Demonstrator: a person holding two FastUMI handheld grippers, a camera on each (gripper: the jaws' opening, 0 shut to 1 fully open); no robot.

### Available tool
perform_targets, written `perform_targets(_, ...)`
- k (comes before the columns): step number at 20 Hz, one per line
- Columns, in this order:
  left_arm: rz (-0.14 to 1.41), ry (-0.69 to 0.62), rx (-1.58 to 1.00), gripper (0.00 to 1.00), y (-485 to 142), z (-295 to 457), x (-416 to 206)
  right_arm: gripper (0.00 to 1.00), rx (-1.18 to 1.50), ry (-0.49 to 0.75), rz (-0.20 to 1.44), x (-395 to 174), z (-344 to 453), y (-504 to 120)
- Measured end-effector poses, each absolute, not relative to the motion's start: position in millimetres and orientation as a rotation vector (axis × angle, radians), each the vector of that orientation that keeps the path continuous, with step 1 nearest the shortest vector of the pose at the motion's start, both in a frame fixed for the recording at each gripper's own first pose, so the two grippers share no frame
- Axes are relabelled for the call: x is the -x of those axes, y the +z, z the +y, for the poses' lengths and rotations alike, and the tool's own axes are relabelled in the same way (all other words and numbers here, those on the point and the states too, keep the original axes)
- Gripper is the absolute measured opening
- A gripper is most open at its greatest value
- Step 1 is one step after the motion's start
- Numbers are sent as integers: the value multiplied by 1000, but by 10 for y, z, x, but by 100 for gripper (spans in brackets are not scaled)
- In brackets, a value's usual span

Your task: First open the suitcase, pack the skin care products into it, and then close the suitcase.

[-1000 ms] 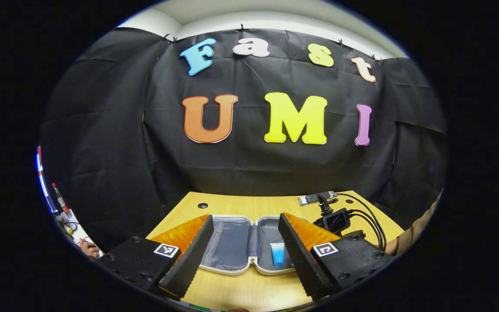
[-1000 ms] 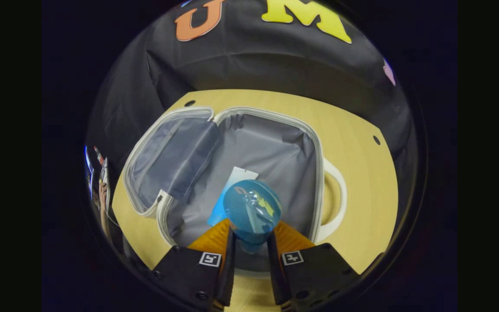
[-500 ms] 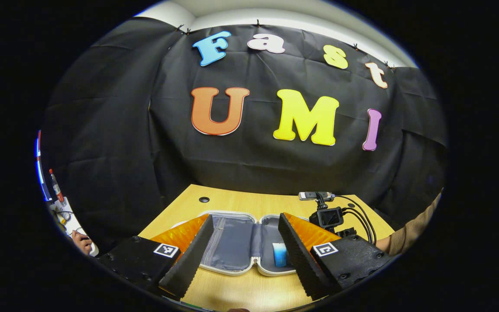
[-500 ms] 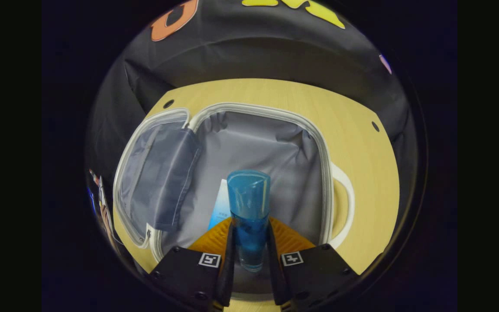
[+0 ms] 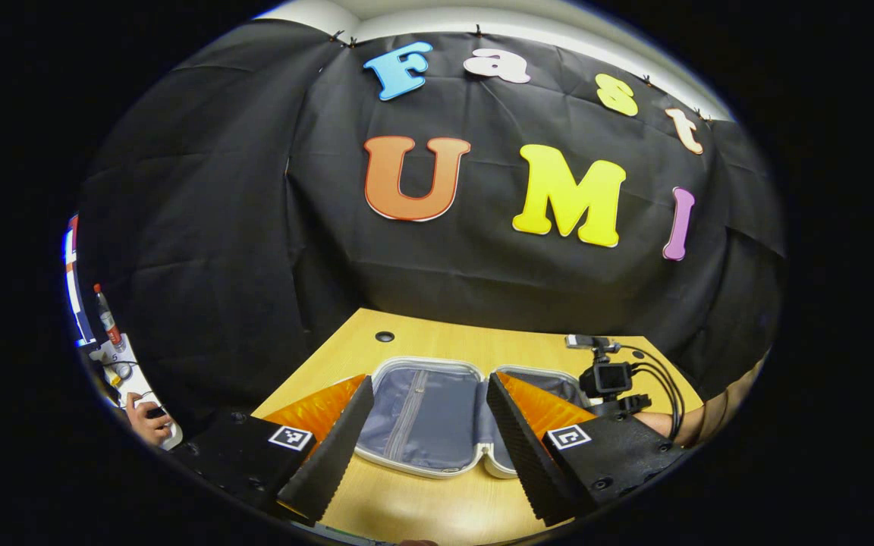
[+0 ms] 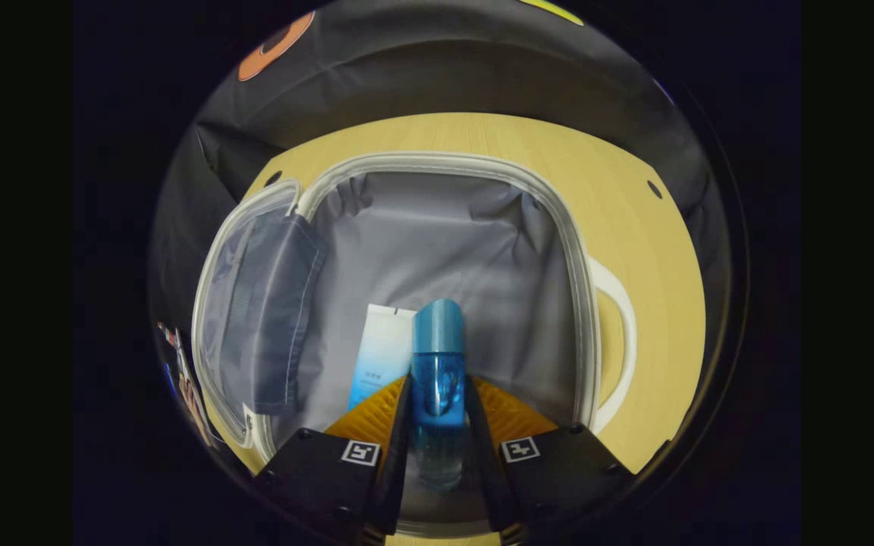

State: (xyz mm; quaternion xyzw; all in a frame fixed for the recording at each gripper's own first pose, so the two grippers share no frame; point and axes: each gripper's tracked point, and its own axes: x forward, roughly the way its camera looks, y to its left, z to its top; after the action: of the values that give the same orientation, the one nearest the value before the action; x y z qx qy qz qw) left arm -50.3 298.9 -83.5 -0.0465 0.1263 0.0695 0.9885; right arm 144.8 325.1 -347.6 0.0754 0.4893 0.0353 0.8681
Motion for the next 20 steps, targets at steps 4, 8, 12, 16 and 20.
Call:
perform_targets(4,263,139,65,96,-890,3122,415,59,-141,171,922,-1439,3339,-3048)
perform_targets(8,261,100,117,96,-957,3253,219,79,-20,303,717,-1253,3368,-2337)
perform_targets(12,294,158,245,96,-1240,3737,-52,79,40,360,510,-926,3239,-1575)
perform_targets(16,354,209,451,99,-1703,4329,-304,79,82,335,355,-593,2822,-943)
perform_targets(20,425,228,652,99,-2249,4717,-543,82,72,248,293,-415,2426,-603)
